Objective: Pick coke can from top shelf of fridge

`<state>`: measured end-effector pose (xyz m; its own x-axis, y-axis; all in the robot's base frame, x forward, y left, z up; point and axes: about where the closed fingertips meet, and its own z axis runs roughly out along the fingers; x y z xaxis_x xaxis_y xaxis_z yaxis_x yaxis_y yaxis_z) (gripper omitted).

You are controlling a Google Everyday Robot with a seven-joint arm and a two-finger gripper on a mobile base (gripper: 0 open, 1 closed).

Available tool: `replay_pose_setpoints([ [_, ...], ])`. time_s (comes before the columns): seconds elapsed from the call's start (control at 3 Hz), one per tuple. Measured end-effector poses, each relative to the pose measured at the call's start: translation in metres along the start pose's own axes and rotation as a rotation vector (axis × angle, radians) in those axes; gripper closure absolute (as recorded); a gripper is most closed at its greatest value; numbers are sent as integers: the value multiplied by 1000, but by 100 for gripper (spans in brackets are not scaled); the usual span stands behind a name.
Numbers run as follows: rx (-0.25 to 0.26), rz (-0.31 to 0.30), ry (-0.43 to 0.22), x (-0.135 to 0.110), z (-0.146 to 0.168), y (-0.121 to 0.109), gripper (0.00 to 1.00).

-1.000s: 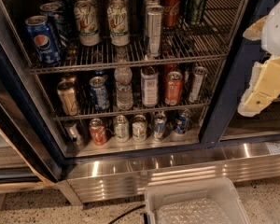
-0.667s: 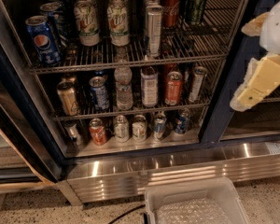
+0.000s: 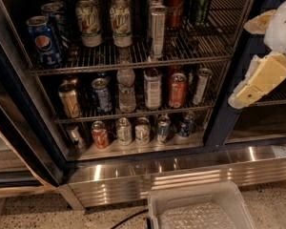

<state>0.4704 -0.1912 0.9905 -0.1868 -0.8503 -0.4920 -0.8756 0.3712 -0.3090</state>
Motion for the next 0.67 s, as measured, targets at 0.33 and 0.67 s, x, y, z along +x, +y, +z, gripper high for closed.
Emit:
replay_pose_setpoints([
  [0.33, 1, 60, -39, 0, 12, 1, 0],
  [0.67, 5, 135, -119, -5, 42, 8, 0],
])
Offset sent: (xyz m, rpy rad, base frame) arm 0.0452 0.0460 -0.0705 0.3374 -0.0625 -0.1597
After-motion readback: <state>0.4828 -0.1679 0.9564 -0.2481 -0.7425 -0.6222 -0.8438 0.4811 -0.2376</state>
